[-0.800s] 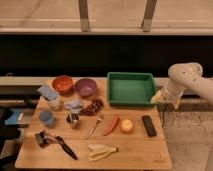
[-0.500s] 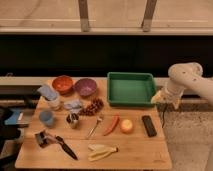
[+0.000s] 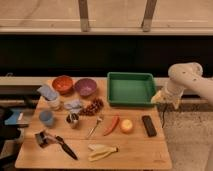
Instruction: Place eraser in metal cup
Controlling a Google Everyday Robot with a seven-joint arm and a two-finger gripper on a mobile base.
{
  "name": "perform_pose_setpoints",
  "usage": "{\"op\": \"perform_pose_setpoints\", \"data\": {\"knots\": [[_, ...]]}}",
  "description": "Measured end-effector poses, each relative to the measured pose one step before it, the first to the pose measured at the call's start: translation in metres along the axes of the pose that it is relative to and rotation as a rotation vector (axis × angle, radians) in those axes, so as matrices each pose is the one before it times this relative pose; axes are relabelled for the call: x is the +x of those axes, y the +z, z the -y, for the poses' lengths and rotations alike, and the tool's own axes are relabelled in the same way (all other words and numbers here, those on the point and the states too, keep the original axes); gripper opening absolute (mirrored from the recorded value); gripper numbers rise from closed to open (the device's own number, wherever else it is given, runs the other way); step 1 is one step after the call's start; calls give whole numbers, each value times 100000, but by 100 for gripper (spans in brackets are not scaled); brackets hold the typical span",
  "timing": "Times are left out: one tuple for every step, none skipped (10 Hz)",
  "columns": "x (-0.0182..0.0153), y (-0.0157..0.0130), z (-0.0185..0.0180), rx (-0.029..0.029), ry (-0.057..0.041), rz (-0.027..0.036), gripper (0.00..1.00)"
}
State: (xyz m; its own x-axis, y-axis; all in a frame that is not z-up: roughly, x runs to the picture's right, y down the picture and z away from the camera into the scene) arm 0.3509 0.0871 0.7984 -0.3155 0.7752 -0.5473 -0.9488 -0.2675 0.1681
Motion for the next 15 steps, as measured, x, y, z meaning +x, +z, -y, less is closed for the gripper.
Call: {"op": "perform_pose_setpoints", "data": {"knots": [[-2, 1, 2, 1, 6, 6, 78], [3, 1, -1, -1, -4, -7, 78], [1, 3, 0, 3, -5, -6, 78], [-1, -3, 2, 2, 5, 5, 78], [0, -2, -1, 1, -4, 0, 78], [0, 2, 0, -1, 3, 0, 78], [0, 0, -4, -4, -6, -1, 78], [0, 0, 2, -1, 6, 2, 78], [2, 5, 4, 8, 2, -8, 78], [0, -6, -6, -9, -7, 3, 78], [-1, 1, 2, 2, 5, 3, 78], [36, 22, -19, 61, -81, -74, 78], [24, -46, 9, 682, -335, 62, 78], [186, -183, -133, 1222, -895, -588, 78], [165, -248, -355, 791, -737, -268, 78]]}}
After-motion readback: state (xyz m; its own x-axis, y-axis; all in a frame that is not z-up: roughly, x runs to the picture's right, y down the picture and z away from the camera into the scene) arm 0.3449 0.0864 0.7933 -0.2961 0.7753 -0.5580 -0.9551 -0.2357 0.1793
